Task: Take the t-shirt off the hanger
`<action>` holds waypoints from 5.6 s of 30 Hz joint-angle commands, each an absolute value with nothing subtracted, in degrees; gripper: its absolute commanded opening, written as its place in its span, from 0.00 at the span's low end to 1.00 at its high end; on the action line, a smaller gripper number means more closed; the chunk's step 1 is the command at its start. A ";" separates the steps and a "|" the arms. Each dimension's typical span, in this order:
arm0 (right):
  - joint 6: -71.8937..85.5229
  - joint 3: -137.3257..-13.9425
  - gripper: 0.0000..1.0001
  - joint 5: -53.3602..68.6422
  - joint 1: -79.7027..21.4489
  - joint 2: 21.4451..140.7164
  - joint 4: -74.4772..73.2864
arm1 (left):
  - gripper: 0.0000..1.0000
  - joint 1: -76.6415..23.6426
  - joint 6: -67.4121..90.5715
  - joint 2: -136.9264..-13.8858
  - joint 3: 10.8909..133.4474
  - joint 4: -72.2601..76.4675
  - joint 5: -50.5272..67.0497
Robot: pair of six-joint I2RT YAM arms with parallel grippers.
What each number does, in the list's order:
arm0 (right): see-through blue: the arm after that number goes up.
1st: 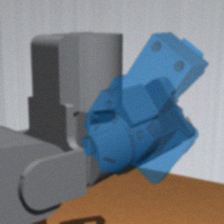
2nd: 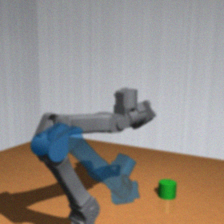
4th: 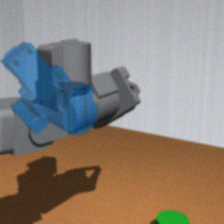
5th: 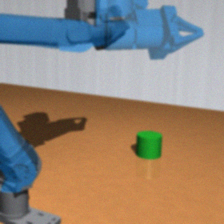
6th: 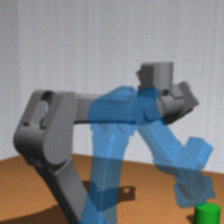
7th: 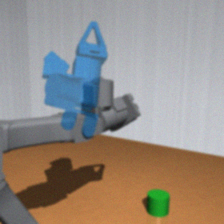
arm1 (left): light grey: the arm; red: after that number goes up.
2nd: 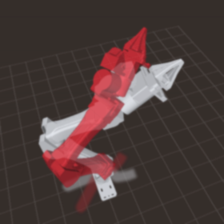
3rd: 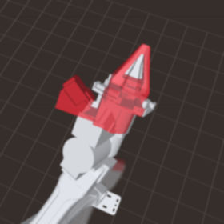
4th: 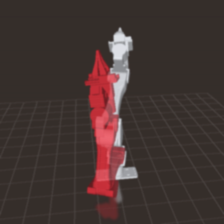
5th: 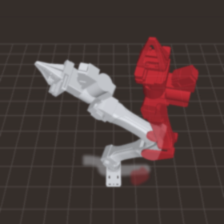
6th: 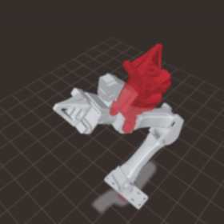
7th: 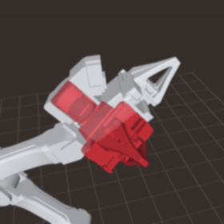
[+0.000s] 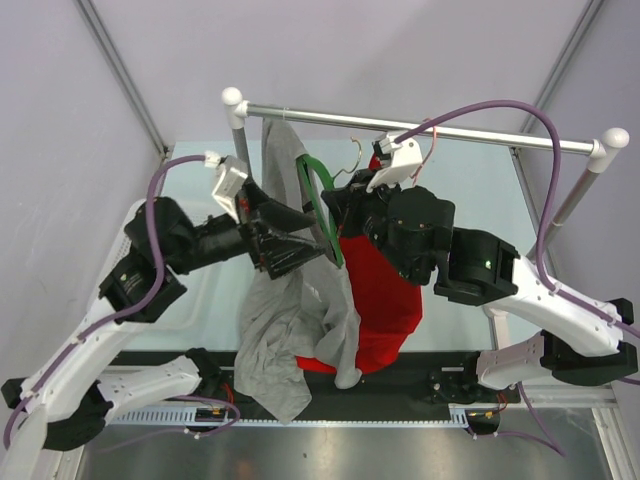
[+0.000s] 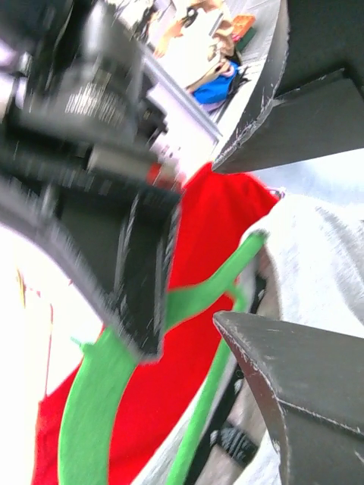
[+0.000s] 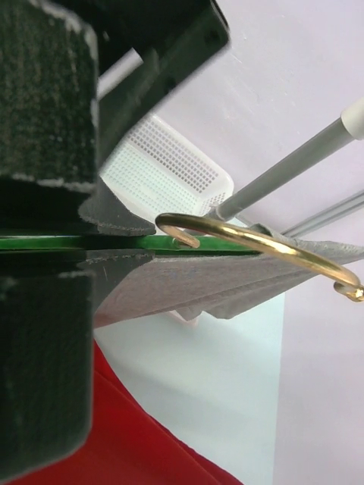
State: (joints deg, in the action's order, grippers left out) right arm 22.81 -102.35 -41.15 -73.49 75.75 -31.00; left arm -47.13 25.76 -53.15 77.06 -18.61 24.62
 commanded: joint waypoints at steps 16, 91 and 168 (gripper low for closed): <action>26.10 -101.87 0.00 -48.96 -74.18 72.51 -23.82 | 0.78 -60.38 22.76 -39.45 49.31 -12.83 22.77; 7.91 -83.32 0.00 -71.45 -77.17 73.91 21.70 | 0.00 -68.99 31.73 -37.44 37.88 -5.44 19.08; 8.35 -80.25 0.00 -64.25 -76.20 71.63 16.26 | 0.81 -55.20 14.34 -56.86 78.92 -28.12 24.26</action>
